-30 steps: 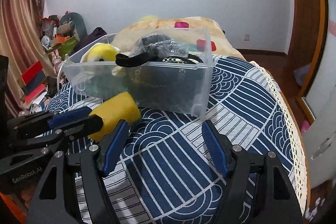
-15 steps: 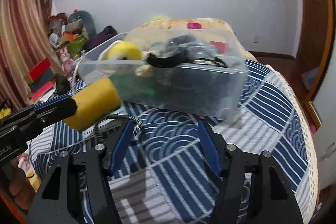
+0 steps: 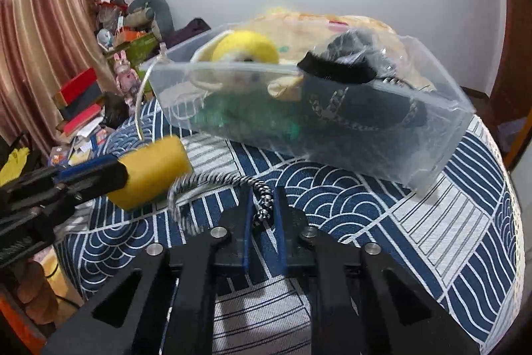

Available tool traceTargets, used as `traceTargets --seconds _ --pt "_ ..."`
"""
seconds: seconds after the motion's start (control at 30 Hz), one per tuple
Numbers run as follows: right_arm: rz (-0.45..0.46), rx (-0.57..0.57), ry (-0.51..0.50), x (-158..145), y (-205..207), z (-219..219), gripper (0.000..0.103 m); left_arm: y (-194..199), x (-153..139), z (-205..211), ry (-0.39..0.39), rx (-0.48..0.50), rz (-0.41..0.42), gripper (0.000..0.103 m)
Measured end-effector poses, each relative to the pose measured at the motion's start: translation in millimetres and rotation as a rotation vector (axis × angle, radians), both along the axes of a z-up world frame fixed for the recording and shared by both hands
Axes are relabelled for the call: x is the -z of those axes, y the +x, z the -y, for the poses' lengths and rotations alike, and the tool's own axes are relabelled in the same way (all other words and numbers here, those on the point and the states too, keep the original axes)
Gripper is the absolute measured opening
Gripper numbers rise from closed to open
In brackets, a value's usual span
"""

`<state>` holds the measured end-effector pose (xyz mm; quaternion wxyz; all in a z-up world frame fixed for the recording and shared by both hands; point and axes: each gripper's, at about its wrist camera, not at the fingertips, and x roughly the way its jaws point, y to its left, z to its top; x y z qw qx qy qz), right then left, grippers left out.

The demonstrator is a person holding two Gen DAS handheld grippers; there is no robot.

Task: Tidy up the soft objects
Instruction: 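Grasp the yellow sponge with the left tool while the right tool grasps the beaded chain, then lower the sponge into the box with the left tool while the right tool drops the chain in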

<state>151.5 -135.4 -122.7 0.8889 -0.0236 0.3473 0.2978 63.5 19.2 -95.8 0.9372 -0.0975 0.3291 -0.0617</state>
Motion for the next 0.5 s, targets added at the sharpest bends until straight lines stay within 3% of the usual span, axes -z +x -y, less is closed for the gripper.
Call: traceTargets --seconds 0.07,0.17,0.33,0.4,0.43,0.5 --pt "0.005 0.013 0.011 -1.7 -0.9 3.2 0.008 -0.4 0.8 2.1 0.010 0.000 0.001 0.049" --pt "0.009 0.033 0.027 -4.0 -1.7 9.6 0.008 -0.6 1.7 2.7 0.013 -0.003 0.009 0.056" --pt "0.028 0.060 0.061 -11.7 -4.7 19.7 0.007 9.7 7.9 2.4 0.011 -0.002 -0.017 0.056" --pt "0.026 0.061 0.066 -13.1 -3.8 21.8 0.007 13.2 10.1 3.2 0.015 0.002 -0.021 0.050" --pt "0.015 0.054 0.060 -11.9 -2.4 20.0 0.007 14.4 11.5 3.9 0.014 0.007 -0.025 0.042" --pt "-0.004 0.056 0.038 -7.7 -0.3 16.0 0.007 14.4 13.5 4.6 0.014 0.008 -0.026 0.040"
